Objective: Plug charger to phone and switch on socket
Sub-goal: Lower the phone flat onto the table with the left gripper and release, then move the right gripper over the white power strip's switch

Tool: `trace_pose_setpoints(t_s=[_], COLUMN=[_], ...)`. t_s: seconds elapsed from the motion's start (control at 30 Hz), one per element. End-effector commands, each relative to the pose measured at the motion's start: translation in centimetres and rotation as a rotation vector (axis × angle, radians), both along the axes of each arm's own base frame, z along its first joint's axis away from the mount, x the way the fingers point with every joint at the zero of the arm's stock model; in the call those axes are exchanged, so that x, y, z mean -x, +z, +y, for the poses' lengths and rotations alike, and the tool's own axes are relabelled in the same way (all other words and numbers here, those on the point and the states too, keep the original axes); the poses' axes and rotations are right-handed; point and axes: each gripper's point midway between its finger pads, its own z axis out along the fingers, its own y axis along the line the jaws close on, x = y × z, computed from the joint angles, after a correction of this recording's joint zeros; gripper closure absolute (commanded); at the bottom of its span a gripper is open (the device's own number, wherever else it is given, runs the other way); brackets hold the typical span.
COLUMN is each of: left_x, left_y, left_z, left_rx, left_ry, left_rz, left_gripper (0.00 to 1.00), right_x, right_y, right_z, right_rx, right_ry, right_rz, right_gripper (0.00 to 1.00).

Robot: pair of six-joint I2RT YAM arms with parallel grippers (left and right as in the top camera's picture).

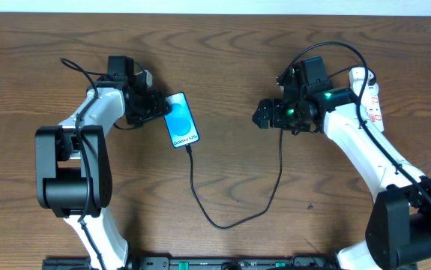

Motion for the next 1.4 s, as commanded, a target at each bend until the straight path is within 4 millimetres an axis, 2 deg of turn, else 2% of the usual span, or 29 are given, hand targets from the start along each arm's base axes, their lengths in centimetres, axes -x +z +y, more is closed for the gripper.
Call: trace_pose_setpoints(t_s=[0.0, 0.03, 0.07, 0.1, 0.13, 0.17, 0.2, 0.3, 0.4, 0.53, 0.6, 0.73, 0.8, 0.83, 0.87, 1.03, 1.37], left_x=[2.5, 2.2, 1.7, 1.2, 0.9, 0.6, 0.5, 1.0, 2.2, 4.2, 5.3, 7.1, 7.6, 7.8, 7.9, 7.8, 7.7], left_y=[-3.1, -2.0, -0.6, 1.4, 2.6, 4.7, 6.5, 12.4, 17.8, 23.1, 25.3, 27.5, 27.9, 27.9, 28.0, 27.8, 27.7], left_z=[4.7, 4.9, 5.2, 5.3, 5.3, 5.3, 5.3, 5.0, 4.3, 4.2, 4.2, 4.2, 4.2, 4.2, 4.2, 4.2, 4.2], left_rx=[-0.255, -0.266, -0.279, -0.283, -0.282, -0.28, -0.276, -0.248, -0.207, -0.198, -0.195, -0.193, -0.192, -0.193, -0.193, -0.193, -0.194], left_ry=[0.053, 0.057, 0.064, 0.071, 0.075, 0.083, 0.095, 0.126, 0.125, 0.137, 0.142, 0.148, 0.148, 0.148, 0.149, 0.148, 0.147], left_rz=[0.124, 0.107, 0.08, 0.039, 0.012, -0.034, -0.068, -0.191, -0.318, -0.448, -0.502, -0.554, -0.562, -0.562, -0.563, -0.554, -0.552], left_gripper=[0.4, 0.4, 0.4, 0.4, 0.4, 0.4, 0.4, 0.4, 0.4, 0.32, 0.29, 0.14, 0.13, 0.06, 0.05, 0.05, 0.05], right_x=[-0.8, -0.8, -0.9, -1.0, -1.1, -1.2, -1.3, -1.6, -1.8, -2.2, -2.2, -1.9, -1.9, -1.9, -2.0, -2.9, -6.4], right_y=[1.4, 1.7, 2.1, 2.8, 3.3, 4.0, 4.6, 6.6, 7.8, 8.5, 8.5, 8.3, 8.0, 7.7, 7.4, 5.2, 1.0], right_z=[-0.8, -1.1, -1.4, -1.9, -2.3, -2.9, -3.5, -5.9, -9.2, -14.1, -17.4, -23.1, -25.2, -26.1, -27.0, -29.8, -32.7], right_rx=[0.004, 0.003, 0.001, -0.002, -0.005, -0.008, -0.011, -0.016, -0.015, -0.063, -0.054, -0.013, -0.005, -0.003, -0.001, 0.0, -0.034], right_ry=[-0.008, -0.017, -0.024, -0.038, -0.048, -0.064, -0.079, -0.143, -0.204, -0.281, -0.353, -0.481, -0.532, -0.552, -0.572, -0.626, -0.699], right_rz=[-0.044, -0.049, -0.058, -0.074, -0.086, -0.104, -0.119, -0.166, -0.202, -0.225, -0.233, -0.251, -0.254, -0.253, -0.251, -0.241, -0.21], right_gripper=[0.2, 0.25, 0.34, 0.54, 0.69, 0.96, 0.99, 0.99, 0.99, 0.99, 0.99, 0.99, 0.99, 0.99, 0.99, 0.99, 0.99])
